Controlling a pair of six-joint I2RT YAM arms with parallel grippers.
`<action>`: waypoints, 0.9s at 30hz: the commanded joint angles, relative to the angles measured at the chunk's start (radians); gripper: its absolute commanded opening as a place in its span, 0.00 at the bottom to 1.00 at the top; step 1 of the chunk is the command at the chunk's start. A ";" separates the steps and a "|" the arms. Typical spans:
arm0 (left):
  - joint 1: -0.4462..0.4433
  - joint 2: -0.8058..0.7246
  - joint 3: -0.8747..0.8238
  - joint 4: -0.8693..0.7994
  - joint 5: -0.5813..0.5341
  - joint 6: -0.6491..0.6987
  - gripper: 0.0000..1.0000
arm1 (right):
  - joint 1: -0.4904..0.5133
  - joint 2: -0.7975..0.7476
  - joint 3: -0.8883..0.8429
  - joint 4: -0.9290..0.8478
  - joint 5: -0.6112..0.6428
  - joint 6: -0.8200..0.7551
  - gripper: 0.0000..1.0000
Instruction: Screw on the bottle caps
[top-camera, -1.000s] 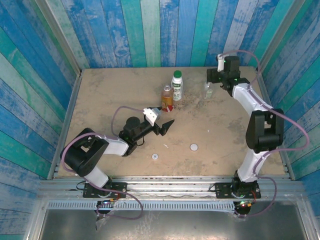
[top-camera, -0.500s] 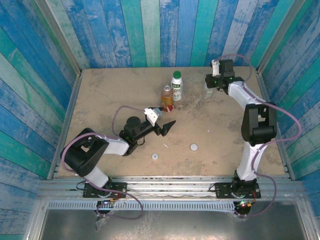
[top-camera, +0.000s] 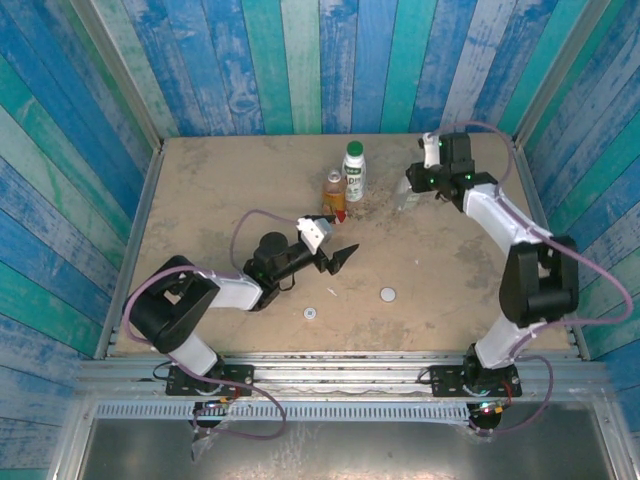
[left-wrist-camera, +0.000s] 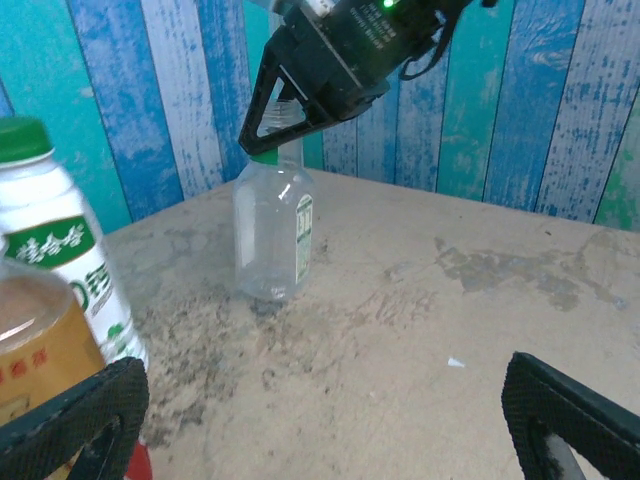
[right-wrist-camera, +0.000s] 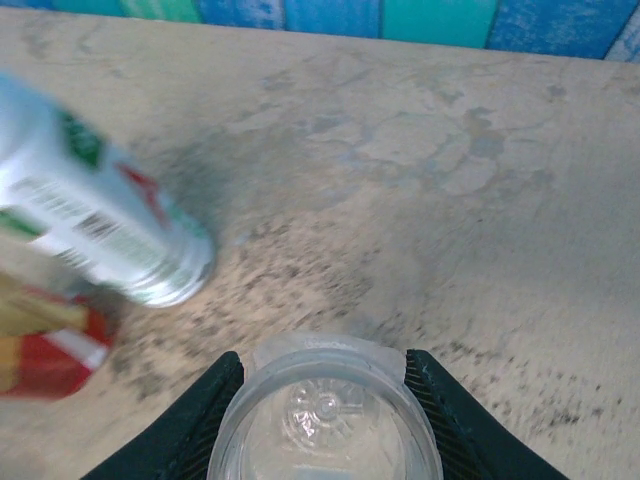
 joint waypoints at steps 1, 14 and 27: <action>-0.013 0.068 0.065 0.015 0.025 0.015 0.94 | 0.058 -0.131 -0.090 -0.014 0.054 0.046 0.34; -0.056 0.293 0.323 -0.057 0.083 0.113 0.98 | 0.288 -0.383 -0.226 -0.180 0.213 0.132 0.35; -0.079 0.403 0.436 -0.098 0.117 0.113 0.88 | 0.307 -0.417 -0.212 -0.208 0.165 0.122 0.33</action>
